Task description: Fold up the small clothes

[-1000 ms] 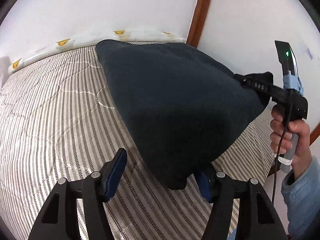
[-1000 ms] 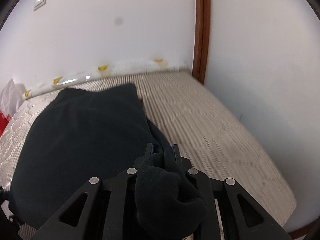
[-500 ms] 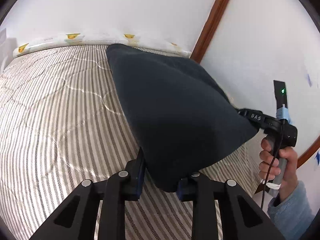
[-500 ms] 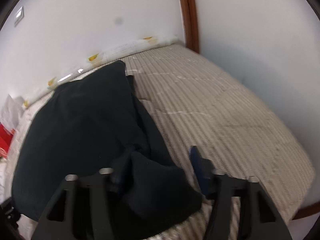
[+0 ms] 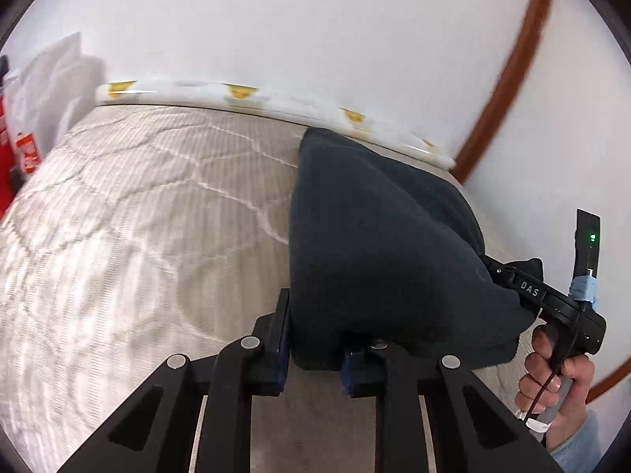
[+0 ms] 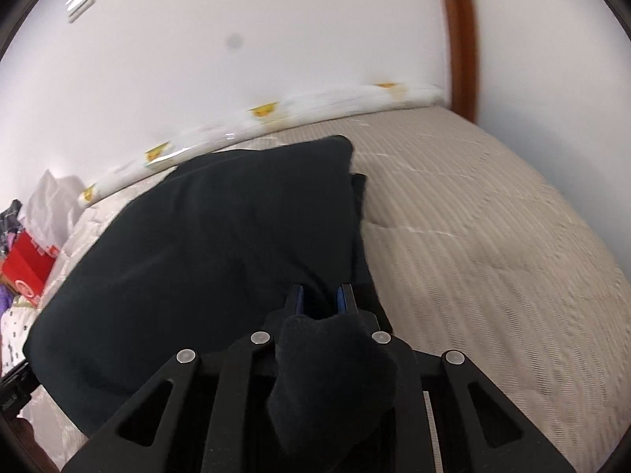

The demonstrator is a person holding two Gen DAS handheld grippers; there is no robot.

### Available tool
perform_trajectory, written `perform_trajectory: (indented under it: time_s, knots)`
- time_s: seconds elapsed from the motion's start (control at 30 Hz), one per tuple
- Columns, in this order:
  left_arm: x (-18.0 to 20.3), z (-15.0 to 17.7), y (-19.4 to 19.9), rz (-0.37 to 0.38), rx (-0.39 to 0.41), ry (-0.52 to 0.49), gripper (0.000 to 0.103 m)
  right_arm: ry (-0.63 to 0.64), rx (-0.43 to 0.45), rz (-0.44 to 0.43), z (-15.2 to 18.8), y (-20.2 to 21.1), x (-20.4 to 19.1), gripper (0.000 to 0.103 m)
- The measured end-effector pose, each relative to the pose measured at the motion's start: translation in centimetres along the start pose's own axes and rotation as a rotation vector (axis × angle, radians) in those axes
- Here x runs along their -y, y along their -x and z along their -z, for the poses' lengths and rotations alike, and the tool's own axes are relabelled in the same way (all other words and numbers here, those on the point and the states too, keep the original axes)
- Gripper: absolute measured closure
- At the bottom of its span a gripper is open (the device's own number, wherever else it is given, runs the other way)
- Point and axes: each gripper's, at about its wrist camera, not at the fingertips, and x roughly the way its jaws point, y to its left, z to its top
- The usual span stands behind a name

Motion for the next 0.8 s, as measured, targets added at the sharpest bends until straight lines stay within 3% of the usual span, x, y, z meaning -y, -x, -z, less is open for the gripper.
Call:
perform_trajectory:
  time_s: [0.27, 0.8]
  knots:
    - [-4.2, 0.8, 0.6, -0.038, -0.001, 0.059, 0.084, 0.083, -0.015, -0.060, 0.3, 0.0, -4.6, 0.086]
    - [-0.5, 6.7, 4.0, -0.052, -0.045, -0.012, 0.084, 0.129, 0.005, -0.086, 2.7, 3.0, -0.4, 0.084]
